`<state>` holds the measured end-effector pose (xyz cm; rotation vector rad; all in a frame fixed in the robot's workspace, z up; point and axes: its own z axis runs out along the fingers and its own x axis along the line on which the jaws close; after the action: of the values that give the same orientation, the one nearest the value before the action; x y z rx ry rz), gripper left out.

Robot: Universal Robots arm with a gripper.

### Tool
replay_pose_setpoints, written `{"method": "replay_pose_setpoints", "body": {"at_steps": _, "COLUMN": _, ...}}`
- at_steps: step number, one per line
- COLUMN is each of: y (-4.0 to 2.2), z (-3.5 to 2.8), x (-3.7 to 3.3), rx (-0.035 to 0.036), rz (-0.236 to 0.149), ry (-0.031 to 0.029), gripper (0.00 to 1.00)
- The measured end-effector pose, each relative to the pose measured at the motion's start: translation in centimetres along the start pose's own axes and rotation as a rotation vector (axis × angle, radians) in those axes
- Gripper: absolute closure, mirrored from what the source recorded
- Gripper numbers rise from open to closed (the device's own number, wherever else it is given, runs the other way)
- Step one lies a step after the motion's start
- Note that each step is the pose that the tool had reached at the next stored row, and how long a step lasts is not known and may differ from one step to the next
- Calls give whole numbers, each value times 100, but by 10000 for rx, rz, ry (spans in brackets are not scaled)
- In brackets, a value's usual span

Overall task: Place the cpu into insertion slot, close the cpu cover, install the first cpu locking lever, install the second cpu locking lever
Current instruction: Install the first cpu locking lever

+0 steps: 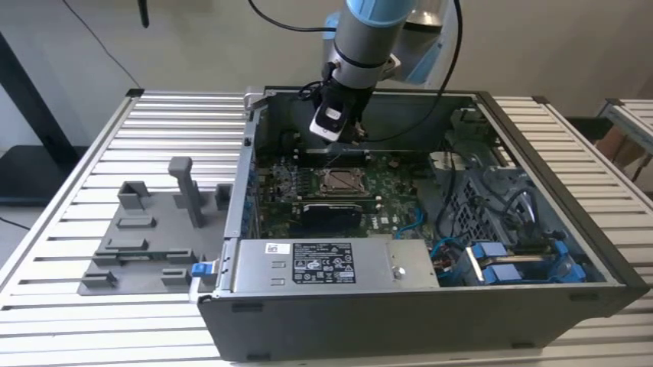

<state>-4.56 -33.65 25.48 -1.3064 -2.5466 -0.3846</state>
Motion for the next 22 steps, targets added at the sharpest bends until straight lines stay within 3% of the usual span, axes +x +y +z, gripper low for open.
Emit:
{"method": "replay_pose_setpoints", "body": {"at_steps": 19, "y": -20, "z": 7, "x": 12, "rx": 119, "rz": -475, "ry": 38, "gripper": 89}}
{"method": "replay_pose_setpoints", "body": {"at_steps": 20, "y": -23, "z": 8, "x": 14, "rx": 134, "rz": -553, "ry": 40, "gripper": 89}}
{"method": "replay_pose_setpoints", "body": {"at_steps": 22, "y": -24, "z": 10, "x": 13, "rx": 245, "rz": -901, "ry": 76, "gripper": 89}}
